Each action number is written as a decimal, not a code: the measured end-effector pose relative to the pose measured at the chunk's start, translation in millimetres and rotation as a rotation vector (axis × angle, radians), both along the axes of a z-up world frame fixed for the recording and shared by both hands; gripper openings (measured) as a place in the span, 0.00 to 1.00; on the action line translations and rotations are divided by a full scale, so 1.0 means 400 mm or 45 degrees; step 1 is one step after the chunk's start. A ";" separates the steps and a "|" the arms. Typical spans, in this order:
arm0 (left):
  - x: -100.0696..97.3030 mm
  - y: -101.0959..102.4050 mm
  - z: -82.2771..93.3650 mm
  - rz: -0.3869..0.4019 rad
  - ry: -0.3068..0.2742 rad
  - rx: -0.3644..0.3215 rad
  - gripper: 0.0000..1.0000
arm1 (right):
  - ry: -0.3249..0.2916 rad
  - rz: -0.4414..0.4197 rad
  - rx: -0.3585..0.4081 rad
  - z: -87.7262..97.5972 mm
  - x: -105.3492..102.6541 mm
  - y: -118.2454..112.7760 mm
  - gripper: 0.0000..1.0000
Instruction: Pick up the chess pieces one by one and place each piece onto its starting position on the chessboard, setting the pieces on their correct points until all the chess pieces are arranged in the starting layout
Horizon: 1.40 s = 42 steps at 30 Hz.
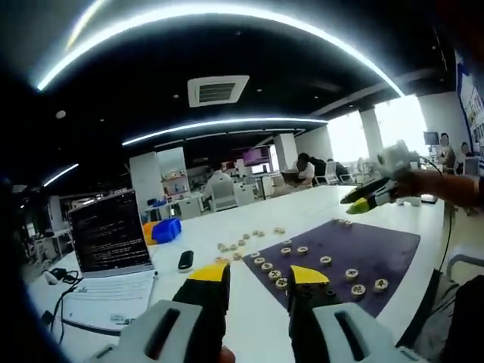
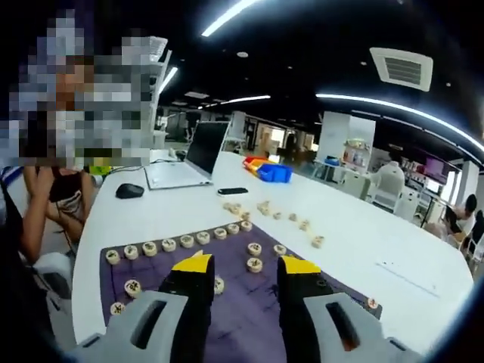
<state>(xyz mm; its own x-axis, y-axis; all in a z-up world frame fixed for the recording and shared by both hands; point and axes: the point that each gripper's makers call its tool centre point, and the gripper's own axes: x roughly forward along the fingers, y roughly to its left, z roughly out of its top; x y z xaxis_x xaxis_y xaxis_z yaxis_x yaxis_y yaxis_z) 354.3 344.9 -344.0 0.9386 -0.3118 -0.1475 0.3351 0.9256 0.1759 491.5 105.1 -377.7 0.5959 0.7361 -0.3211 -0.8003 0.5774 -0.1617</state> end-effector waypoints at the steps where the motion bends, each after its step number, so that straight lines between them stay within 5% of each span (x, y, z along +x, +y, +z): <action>1: -0.002 0.002 0.002 0.002 -0.004 -0.003 0.32 | 0.009 0.004 -0.007 -0.005 0.007 0.010 0.34; 8: -0.011 0.021 0.016 0.013 -0.028 -0.035 0.32 | 0.064 -0.052 -0.109 -0.083 0.123 0.066 0.34; 14: -0.016 0.032 0.023 0.019 -0.040 -0.051 0.32 | 0.236 -0.155 -0.044 -0.137 0.245 0.100 0.33; 19: -0.014 0.044 0.022 0.026 -0.042 -0.062 0.32 | 0.204 -0.217 -0.075 -0.150 0.339 0.137 0.32; 27: -0.014 0.075 0.018 0.043 -0.038 -0.074 0.32 | 0.192 -0.222 -0.076 -0.179 0.402 0.260 0.32; 36: -0.024 0.194 0.014 0.176 -0.046 -0.123 0.32 | 0.204 -0.216 -0.041 -0.172 0.493 0.408 0.32; 42: -0.018 0.214 0.013 0.203 -0.053 -0.149 0.32 | 0.303 -0.225 0.030 -0.192 0.527 0.511 0.32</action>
